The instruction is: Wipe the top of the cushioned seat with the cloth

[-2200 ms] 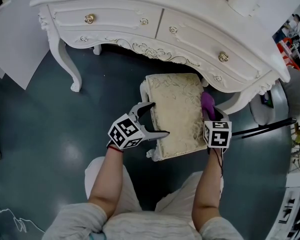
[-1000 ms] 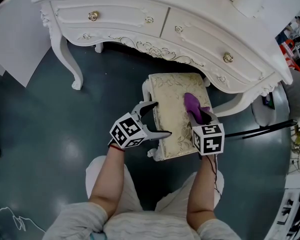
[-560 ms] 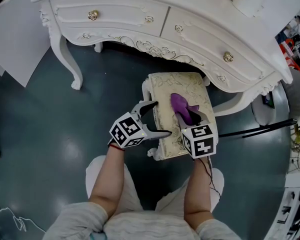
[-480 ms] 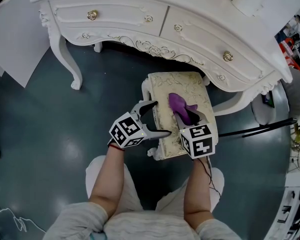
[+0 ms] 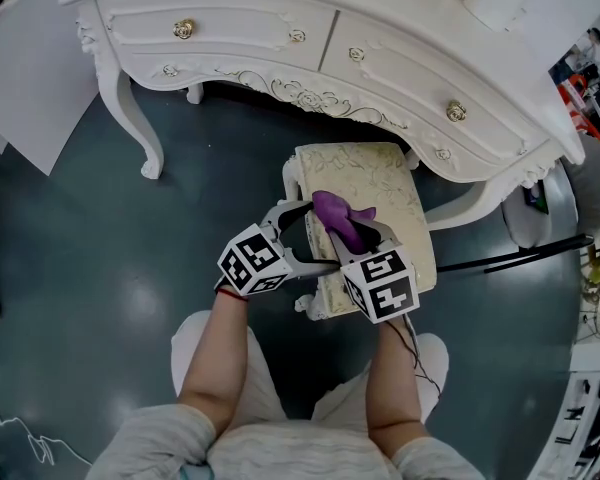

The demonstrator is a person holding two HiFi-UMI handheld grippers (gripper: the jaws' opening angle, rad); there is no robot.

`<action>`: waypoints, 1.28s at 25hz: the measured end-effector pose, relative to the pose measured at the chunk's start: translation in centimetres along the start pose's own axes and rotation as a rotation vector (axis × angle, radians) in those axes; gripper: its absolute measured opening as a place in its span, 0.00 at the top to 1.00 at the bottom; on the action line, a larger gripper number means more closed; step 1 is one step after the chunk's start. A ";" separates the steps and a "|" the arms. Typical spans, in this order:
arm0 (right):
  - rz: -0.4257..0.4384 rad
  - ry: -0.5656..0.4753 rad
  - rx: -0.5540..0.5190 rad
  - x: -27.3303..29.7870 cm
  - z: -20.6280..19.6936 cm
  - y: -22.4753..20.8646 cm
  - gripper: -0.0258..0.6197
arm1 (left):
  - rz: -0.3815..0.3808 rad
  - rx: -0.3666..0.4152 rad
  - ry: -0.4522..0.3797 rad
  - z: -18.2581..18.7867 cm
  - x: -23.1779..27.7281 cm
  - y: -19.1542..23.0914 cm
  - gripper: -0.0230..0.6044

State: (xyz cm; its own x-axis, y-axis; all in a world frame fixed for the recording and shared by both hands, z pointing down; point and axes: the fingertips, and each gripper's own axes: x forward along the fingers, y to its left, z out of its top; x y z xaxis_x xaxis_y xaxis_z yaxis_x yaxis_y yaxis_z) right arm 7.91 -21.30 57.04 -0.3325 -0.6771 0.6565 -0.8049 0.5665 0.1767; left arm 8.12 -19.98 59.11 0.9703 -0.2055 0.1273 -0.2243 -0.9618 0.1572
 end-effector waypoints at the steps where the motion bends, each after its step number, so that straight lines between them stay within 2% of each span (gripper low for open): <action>1: 0.010 0.002 -0.002 0.0 0.1 0.2 0.81 | 0.000 -0.001 -0.001 0.0 0.0 0.0 0.12; 8: 0.068 0.011 -0.006 0.3 0.5 1.4 0.81 | -0.005 -0.002 -0.009 0.1 0.0 0.0 0.12; 11: 0.152 -0.010 0.032 0.2 0.8 2.3 0.81 | -0.009 0.000 -0.010 0.1 -0.1 0.0 0.12; 15: 0.284 -0.112 0.164 -1.2 1.5 2.5 0.81 | -0.018 -0.001 -0.015 0.1 -0.1 0.0 0.12; 19: 0.319 -0.238 0.254 -3.9 2.6 1.5 0.81 | -0.025 0.002 -0.016 0.1 -0.1 0.1 0.12; 22: 0.262 -0.317 0.288 -6.1 3.0 -0.8 0.81 | -0.028 0.005 -0.017 0.1 -0.1 0.1 0.12; 25: 0.144 -0.349 0.305 -8.6 1.9 -4.2 0.81 | -0.030 0.005 -0.017 0.1 -0.1 0.2 0.12; 32: -0.179 -0.221 0.309 -12.8 -5.9 -11.9 0.81 | -0.034 0.009 -0.016 0.0 -0.2 0.2 0.12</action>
State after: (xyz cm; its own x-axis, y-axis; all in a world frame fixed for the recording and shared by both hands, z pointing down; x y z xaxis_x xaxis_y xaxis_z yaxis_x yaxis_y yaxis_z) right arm 24.64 -16.61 50.88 -0.2447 -0.8557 0.4560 -0.9579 0.2862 0.0231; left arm 7.89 -20.09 59.08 0.9787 -0.1752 0.1067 -0.1902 -0.9698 0.1526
